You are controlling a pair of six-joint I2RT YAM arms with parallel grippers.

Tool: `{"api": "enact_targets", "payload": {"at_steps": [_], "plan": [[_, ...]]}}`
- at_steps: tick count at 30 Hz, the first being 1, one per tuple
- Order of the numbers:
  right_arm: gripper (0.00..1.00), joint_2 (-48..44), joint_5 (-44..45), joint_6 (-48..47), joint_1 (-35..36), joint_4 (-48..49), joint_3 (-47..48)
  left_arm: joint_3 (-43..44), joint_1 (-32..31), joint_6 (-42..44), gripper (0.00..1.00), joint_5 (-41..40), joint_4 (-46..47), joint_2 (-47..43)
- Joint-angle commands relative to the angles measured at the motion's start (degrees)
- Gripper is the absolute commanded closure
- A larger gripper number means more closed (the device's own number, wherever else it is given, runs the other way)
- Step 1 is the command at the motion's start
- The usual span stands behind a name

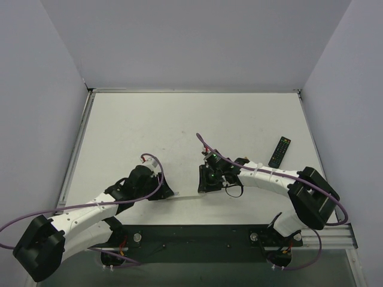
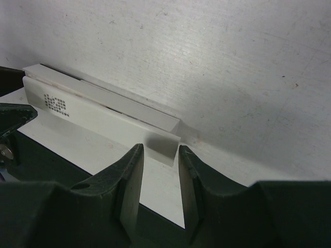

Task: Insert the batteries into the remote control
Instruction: Load the battery cover into the remote control.

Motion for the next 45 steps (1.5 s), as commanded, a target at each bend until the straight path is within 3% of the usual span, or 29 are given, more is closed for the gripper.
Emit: {"api": "enact_targets", "payload": {"at_steps": [1, 24, 37, 42, 45], "plan": [[0.71, 1.4, -1.1, 0.3, -0.2, 0.1, 0.6, 0.2, -0.5, -0.3, 0.43, 0.7, 3.3, 0.3], [0.71, 1.2, -1.6, -1.0, 1.5, -0.6, 2.7, 0.4, -1.3, -0.4, 0.54, 0.9, 4.4, 2.0], [0.71, 1.3, 0.3, -0.2, 2.2, -1.6, 3.0, 0.2, -1.4, -0.8, 0.55, 0.5, 4.2, 1.6], [0.71, 0.2, 2.3, -0.1, 1.6, -2.3, 2.1, 0.3, -1.5, -0.8, 0.48, -1.7, 2.4, -0.7], [0.66, -1.7, 3.0, -1.7, 1.6, -3.0, 2.2, 0.5, -1.5, -1.4, 0.42, -3.5, 0.2, -4.5]]}}
